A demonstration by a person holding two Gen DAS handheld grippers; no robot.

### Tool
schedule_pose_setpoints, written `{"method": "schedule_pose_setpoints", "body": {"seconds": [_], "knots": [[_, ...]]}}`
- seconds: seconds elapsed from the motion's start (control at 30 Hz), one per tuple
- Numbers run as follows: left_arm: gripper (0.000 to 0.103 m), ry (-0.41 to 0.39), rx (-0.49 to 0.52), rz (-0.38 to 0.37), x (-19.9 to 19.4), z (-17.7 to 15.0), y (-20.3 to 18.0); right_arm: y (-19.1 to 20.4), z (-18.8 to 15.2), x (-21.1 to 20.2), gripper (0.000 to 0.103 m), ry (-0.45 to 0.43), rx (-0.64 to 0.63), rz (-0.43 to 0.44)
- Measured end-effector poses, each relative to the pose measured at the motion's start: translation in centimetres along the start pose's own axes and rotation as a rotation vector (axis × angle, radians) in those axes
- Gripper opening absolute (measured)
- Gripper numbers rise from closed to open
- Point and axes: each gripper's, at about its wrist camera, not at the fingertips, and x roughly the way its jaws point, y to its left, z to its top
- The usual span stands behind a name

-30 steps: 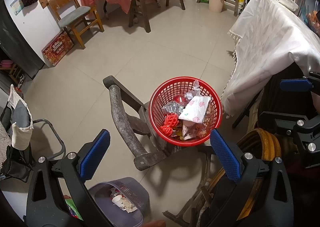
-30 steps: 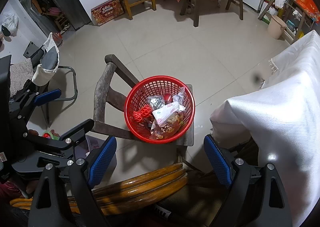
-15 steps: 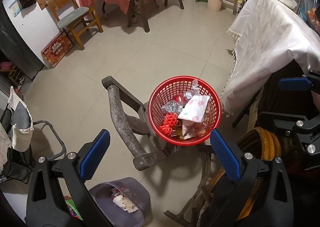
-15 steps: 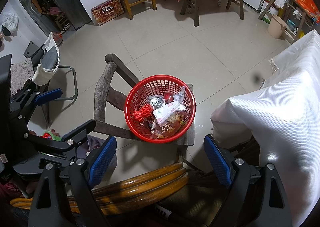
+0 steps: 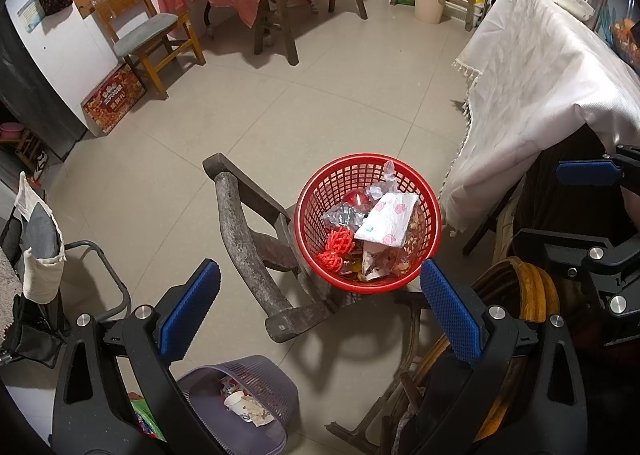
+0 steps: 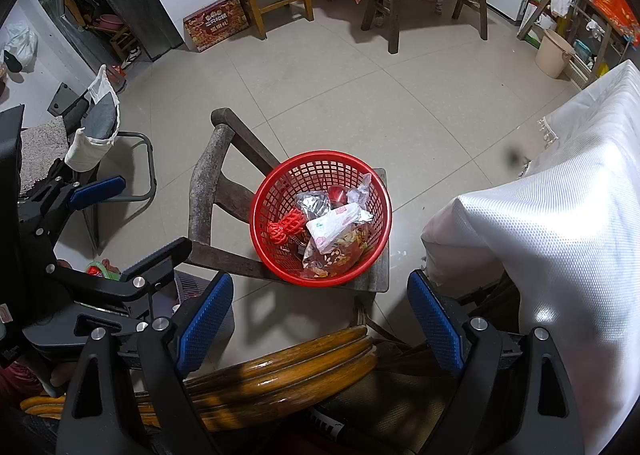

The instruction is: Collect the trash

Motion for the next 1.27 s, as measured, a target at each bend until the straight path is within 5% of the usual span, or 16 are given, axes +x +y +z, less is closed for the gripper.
{"method": "schedule_pose_setpoints", "body": {"seconds": [1.27], "knots": [[0.096, -0.001, -0.004, 0.009, -0.02, -0.03, -0.35, 0.04, 0.09, -0.06, 0.087, -0.002, -0.001, 0.000]]}}
